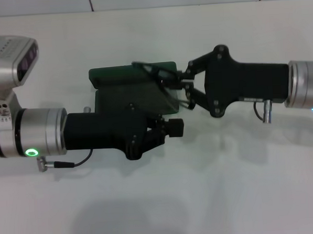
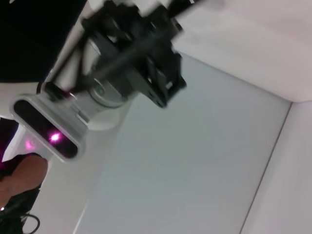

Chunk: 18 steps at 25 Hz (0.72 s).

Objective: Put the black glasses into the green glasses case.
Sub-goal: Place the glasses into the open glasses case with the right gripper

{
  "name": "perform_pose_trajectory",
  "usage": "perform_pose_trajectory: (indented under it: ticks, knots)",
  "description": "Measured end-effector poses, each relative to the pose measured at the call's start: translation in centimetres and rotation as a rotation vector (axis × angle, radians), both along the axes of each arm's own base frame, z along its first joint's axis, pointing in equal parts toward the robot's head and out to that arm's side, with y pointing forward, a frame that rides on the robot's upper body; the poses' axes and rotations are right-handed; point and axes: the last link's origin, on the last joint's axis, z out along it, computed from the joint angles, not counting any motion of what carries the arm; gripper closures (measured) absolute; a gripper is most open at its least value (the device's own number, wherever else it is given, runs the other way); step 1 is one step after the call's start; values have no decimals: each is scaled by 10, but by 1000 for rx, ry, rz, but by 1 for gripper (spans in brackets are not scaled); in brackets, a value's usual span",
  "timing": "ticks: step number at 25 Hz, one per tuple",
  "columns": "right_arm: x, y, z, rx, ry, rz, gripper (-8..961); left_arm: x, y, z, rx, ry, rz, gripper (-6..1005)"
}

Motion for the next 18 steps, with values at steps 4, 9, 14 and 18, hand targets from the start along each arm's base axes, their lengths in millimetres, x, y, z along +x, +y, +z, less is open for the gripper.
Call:
perform_pose_trajectory:
  ticks: [4,9,14,18]
  knots:
    - [2,9,-1,39,-20,-39,893,-8,-3,3,2,15,18,999]
    - [-4,22,-12,51,-89,-84,893,-23,-6,10,20,42,57,1000]
    - [-32,45,-29,-12,-241,-141,893,-44,-13,18,60,85,107,999]
    - [-53,56,-35,-57,-348,-147,893,-56,-18,22,85,113,136,999]
